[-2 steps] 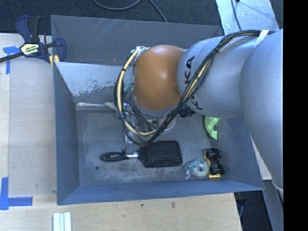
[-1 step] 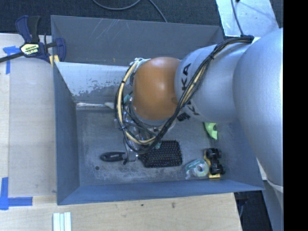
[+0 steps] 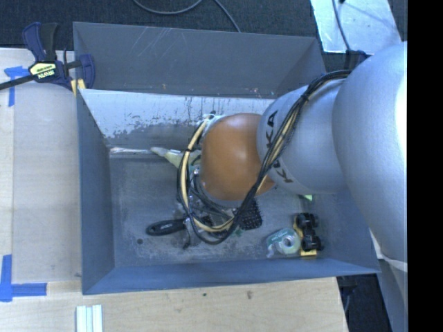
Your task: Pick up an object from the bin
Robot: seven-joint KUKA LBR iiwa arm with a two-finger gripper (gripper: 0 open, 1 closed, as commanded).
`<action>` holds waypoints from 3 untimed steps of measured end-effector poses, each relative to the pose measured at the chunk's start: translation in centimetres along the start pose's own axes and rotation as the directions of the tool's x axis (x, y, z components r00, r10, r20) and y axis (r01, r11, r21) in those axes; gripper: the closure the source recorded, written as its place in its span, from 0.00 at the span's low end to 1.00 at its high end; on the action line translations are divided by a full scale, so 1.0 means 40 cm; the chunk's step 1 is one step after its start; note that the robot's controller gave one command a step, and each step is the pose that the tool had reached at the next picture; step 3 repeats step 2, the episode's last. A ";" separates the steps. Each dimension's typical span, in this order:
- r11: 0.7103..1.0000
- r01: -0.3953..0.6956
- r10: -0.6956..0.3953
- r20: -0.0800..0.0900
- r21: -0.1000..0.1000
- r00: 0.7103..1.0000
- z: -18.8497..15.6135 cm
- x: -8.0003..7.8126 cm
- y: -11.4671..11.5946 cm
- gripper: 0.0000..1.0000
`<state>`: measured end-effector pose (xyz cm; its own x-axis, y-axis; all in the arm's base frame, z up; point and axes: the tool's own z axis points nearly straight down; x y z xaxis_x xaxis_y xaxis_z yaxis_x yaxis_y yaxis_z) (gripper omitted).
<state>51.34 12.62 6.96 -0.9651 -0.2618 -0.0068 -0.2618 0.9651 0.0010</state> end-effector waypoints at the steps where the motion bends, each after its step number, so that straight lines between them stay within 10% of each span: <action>1: 1.000 0.000 0.000 0.000 0.000 1.000 0.000 0.000 0.000 1.00; 2: 0.999 0.033 -0.033 0.003 0.000 0.999 -0.394 -0.032 0.028 1.00; 3: 0.999 0.033 -0.033 0.003 0.000 0.999 -0.394 -0.032 0.028 1.00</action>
Offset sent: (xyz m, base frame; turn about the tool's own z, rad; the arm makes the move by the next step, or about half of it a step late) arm 0.0075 0.0138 0.1573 -0.0351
